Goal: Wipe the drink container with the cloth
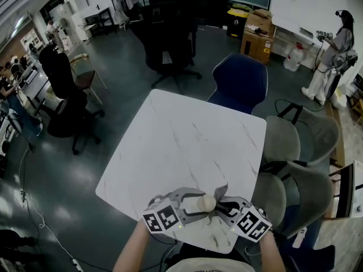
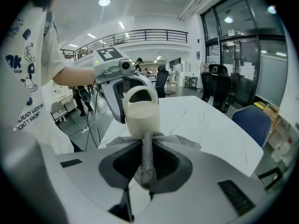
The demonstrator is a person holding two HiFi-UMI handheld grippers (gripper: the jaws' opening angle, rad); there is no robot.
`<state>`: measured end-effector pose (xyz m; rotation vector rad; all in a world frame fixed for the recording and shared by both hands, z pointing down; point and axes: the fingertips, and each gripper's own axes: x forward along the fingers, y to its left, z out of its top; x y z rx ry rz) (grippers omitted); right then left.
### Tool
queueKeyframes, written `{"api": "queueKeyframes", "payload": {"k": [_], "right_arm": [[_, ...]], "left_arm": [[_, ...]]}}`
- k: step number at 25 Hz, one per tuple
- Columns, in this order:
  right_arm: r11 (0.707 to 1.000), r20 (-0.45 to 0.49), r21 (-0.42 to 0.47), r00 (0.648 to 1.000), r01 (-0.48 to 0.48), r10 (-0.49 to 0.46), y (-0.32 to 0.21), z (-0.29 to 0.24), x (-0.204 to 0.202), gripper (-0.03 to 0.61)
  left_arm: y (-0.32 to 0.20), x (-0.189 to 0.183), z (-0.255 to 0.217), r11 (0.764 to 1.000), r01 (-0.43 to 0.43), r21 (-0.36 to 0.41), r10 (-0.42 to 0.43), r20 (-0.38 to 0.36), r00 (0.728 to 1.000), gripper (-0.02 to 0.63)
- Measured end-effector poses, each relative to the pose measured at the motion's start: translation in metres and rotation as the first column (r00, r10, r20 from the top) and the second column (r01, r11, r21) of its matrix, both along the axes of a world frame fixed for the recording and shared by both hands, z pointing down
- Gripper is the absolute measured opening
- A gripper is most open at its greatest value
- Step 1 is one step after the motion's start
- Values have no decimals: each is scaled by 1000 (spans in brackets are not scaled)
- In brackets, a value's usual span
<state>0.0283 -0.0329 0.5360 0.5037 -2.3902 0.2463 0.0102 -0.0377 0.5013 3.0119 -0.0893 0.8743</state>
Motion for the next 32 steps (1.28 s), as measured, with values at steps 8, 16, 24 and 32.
{"api": "queueKeyframes", "payload": {"k": [8, 16, 24, 32], "right_arm": [[998, -8, -37, 999, -48, 48, 0, 27, -1, 57], [993, -12, -67, 995, -95, 94, 2, 45, -3, 57], [991, -12, -69, 993, -117, 117, 3, 50, -3, 57], [988, -21, -68, 991, -137, 136, 3, 53, -3, 57]], "left_arm": [[-2, -1, 5, 999, 44, 1, -44, 3, 999, 262], [-3, -2, 4, 977, 207, 60, -206, -22, 978, 262], [-6, 4, -3, 873, 487, 24, -480, -139, 866, 262], [-13, 4, -1, 742, 670, 3, -658, -182, 730, 262]]}}
